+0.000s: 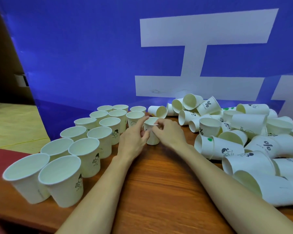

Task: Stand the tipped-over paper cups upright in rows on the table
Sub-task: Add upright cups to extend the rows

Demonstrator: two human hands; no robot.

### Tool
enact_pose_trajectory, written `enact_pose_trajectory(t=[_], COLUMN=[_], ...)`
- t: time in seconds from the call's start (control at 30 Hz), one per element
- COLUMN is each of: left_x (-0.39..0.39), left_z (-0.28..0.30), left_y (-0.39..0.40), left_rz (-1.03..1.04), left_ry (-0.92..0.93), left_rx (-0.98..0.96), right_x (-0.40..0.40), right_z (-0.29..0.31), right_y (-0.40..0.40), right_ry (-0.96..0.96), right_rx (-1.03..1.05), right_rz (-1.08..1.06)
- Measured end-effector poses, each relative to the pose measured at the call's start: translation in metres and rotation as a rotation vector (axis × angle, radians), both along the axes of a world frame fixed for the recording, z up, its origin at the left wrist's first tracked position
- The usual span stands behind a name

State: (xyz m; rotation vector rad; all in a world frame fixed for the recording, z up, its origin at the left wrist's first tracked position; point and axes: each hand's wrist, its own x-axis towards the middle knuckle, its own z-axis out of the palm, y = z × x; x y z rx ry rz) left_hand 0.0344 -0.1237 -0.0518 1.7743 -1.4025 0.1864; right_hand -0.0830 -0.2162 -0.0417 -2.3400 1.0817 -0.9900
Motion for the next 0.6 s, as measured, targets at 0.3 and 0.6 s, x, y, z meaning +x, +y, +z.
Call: enact_pose_trajectory(t=[0.3,0.6], left_x=[-0.003,-0.004], left_z=[0.011,0.027], left_y=[0.001,0.012], left_rz=[0.058,0.200], left_ry=[-0.136,-0.180], left_rx=[0.068,0.169], right_x=[-0.009,-0.012], right_z=[-0.018,-0.033], right_y=[-0.009,-0.003], right_ry=[-0.097,0.330], right_rx=[0.028,-0.019], right_rz=[-0.057,-0.053])
